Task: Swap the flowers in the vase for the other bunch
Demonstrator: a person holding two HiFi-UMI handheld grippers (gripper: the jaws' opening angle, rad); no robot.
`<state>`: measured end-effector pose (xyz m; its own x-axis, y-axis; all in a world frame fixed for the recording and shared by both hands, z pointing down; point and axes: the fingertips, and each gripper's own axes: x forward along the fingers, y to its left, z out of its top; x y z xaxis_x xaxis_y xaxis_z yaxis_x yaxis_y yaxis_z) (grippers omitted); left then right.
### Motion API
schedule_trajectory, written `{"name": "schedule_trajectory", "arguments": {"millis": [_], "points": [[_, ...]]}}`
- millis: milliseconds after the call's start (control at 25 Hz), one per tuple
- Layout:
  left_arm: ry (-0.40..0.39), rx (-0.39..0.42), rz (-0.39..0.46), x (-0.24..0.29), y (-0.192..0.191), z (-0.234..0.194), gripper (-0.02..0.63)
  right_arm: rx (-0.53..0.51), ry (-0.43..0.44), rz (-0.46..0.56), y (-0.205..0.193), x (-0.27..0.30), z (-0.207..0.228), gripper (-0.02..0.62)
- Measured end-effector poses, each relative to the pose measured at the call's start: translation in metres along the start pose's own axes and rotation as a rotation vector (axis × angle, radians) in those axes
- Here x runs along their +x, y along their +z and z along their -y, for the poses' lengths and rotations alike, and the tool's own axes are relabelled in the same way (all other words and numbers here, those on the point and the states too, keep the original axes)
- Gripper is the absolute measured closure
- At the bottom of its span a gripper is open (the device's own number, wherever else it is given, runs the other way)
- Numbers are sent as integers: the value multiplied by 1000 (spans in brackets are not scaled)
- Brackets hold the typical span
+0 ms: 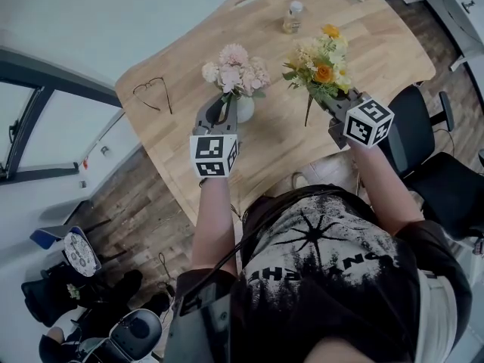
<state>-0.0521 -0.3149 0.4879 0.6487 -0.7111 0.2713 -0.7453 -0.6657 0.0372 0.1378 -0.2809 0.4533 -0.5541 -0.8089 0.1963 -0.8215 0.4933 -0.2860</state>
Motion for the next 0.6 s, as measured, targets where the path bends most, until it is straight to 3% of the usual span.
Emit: {"name": "schedule_trajectory", "arguments": {"millis": [600], "points": [[56,18,175,-32,86,-6,575,-65,48,46,24,-5,-18,508]]}}
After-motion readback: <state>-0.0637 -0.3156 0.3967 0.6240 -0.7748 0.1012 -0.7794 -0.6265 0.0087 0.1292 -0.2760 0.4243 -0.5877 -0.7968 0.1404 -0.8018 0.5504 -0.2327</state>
